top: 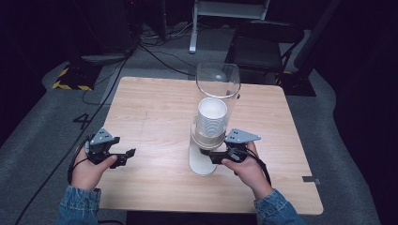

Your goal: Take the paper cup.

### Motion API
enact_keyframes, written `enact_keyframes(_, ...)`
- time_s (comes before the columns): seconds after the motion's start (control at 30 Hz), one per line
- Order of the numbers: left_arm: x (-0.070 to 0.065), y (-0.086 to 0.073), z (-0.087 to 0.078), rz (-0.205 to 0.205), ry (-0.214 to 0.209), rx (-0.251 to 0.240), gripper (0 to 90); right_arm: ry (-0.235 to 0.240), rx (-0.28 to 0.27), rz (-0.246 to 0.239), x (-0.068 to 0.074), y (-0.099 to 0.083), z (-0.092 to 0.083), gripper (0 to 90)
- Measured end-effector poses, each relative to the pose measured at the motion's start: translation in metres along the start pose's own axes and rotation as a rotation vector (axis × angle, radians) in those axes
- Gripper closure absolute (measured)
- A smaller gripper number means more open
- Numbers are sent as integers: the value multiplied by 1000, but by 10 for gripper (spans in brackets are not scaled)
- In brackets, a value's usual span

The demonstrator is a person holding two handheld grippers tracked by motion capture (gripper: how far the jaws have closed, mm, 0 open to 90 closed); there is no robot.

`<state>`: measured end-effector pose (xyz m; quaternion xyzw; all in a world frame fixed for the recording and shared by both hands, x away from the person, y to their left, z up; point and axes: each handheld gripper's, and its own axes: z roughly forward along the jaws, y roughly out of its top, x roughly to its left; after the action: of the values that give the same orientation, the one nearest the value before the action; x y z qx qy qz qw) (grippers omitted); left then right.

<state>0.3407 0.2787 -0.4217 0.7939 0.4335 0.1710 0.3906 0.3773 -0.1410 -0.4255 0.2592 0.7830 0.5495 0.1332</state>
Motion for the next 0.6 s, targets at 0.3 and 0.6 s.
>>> enact_keyframes(0.3, 0, 0, -1, -3, 1, -7, 217, -5, -1, 11, 1, -2, 0, 324)
enact_keyframes(0.6, 0, 0, -1, -8, 0, -6, 217, -4, -1, 19, 2, -3, 0, 326)
